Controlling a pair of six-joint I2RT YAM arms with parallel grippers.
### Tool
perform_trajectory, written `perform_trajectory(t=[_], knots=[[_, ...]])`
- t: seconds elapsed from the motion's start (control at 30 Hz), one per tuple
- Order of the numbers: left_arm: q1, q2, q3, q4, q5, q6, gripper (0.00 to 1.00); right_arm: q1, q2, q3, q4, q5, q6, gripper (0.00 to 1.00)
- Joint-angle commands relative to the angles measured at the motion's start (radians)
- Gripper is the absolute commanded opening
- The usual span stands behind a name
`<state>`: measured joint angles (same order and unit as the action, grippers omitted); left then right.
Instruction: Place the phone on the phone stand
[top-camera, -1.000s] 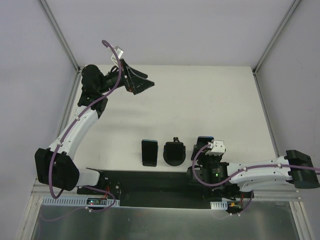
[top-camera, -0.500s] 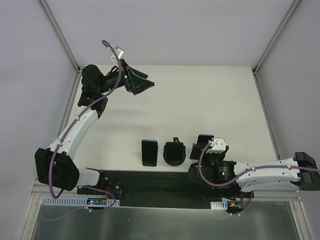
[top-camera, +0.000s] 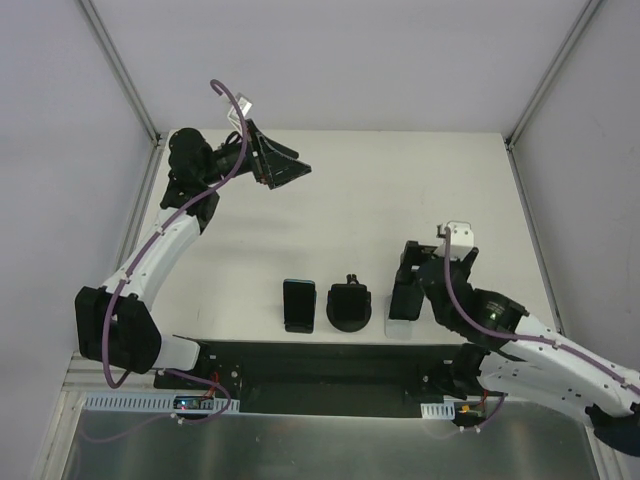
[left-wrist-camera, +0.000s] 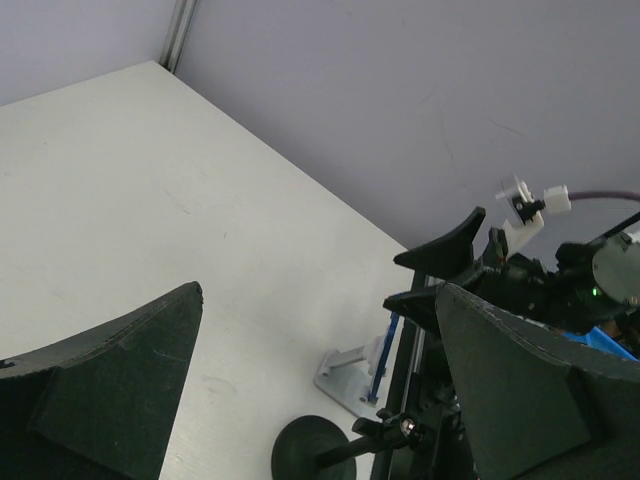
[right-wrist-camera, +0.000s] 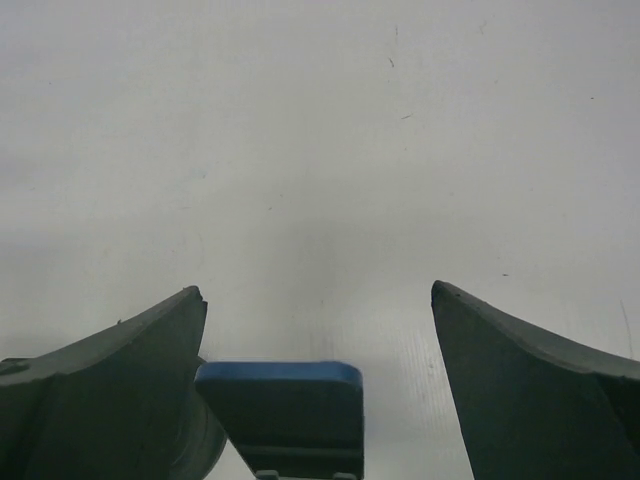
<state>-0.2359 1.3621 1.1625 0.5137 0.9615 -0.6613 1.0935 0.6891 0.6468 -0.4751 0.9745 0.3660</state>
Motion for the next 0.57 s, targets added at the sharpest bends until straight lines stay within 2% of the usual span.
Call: perform_trajectory(t=[0.0, 0.13, 0.17, 0.27, 0.43, 0.53], knots=[[-0.005, 0.015, 0.028, 0.066, 0.036, -0.017, 0.99, -0.219, 0.059, 0.173, 0.075, -0.379, -0.258, 0.97], [-0.008, 0.045, 0.06, 0.062, 0.039, -0.035, 0.99, -0.433, 0.176, 0.387, -0.072, -0.485, -0.257, 0.97], [-0.006, 0.048, 0.071, 0.052, 0.033, -0.032, 0.99, -0.525, 0.193, 0.43, -0.101, -0.512, -0.257, 0.96], [-0.008, 0.04, 0.115, -0.058, -0.018, 0.012, 0.98, -0.63, 0.202, 0.504, -0.16, -0.553, -0.28, 0.96], [-0.006, -0.061, 0.128, -0.315, -0.2, 0.155, 0.99, -0.659, 0.035, 0.476, -0.065, -0.491, -0.355, 0.96], [-0.005, -0.141, 0.099, -0.382, -0.297, 0.163, 0.99, -0.666, -0.006, 0.508, -0.056, -0.516, -0.384, 0.96]])
